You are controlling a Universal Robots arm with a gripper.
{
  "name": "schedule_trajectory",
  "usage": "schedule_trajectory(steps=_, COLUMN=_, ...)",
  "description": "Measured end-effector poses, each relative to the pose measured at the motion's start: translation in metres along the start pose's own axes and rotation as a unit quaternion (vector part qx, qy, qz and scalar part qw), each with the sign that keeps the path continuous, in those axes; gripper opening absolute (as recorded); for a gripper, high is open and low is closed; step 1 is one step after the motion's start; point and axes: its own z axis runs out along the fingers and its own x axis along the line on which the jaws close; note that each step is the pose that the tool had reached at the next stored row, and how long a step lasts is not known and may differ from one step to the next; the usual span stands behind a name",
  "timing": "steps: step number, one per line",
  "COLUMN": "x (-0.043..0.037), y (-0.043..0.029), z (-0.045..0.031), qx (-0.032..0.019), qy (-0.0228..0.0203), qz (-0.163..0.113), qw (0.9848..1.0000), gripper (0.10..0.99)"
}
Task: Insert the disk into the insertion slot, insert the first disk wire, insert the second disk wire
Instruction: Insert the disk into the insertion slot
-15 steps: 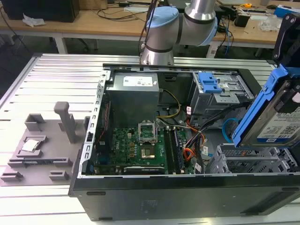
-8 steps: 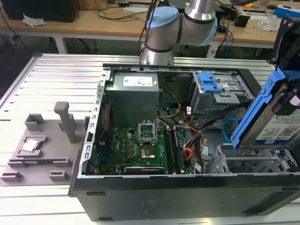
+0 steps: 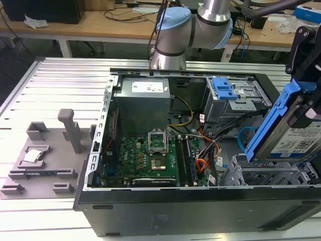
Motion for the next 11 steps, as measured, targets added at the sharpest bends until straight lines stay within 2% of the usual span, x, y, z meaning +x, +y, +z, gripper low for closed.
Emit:
schedule_trajectory(steps=3, x=0.0000, y=-0.0002, z=0.0060, qx=0.0000, qy=0.0000, qz=0.000, qw=1.0000, gripper=0.369)
schedule_trajectory(steps=5, x=-0.0002, y=-0.0003, z=0.0135, qx=0.0000, qy=0.0000, qz=0.000, qw=1.0000, gripper=0.369)
schedule_trajectory(steps=7, x=-0.0007, y=0.0002, z=0.0162, qx=0.0000, qy=0.0000, qz=0.000, qw=1.0000, gripper=0.369)
schedule_trajectory(steps=11, x=-0.0110, y=0.0004, z=0.0249, qx=0.0000, qy=0.0001, qz=-0.001, qw=1.0000, gripper=0.369)
